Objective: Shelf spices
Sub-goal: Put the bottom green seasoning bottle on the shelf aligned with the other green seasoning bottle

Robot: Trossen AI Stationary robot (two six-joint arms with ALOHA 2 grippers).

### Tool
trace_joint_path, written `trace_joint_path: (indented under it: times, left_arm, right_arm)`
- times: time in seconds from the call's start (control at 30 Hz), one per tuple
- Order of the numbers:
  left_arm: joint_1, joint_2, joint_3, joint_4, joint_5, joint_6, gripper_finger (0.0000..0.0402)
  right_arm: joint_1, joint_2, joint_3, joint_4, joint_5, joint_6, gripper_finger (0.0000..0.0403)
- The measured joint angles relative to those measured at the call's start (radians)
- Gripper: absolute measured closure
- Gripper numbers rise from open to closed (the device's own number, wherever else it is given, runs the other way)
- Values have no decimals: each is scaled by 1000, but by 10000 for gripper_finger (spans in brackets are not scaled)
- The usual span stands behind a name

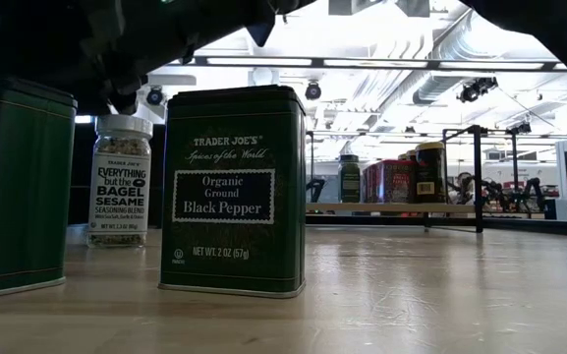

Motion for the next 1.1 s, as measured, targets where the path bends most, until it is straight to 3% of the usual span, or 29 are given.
trace_joint_path:
  times: [0.13, 0.33, 0.57, 0.8, 0.97, 1.1]
  left_arm:
    - [0, 0, 0, -1, 0, 0, 399]
    - [0, 0, 0, -2, 0, -8, 399]
    - [0, 0, 0, -5, 0, -7, 399]
    - [-1, 1, 0, -5, -3, -8, 399]
    - [-1, 1, 0, -5, -13, -8, 399]
    - [-1, 1, 0, -6, -51, -6, 399]
  right_arm:
    - [3, 7, 0, 20, 0, 7, 208]
    - [6, -14, 1, 13, 1, 1, 208]
    - [-40, -207, 2, -87, 11, -78, 208]
    - [-107, -456, 1, -408, 15, -186, 208]
    - [-186, -620, 8, -691, 96, -234, 208]
    - [-285, -677, -109, -814, 76, -249, 208]
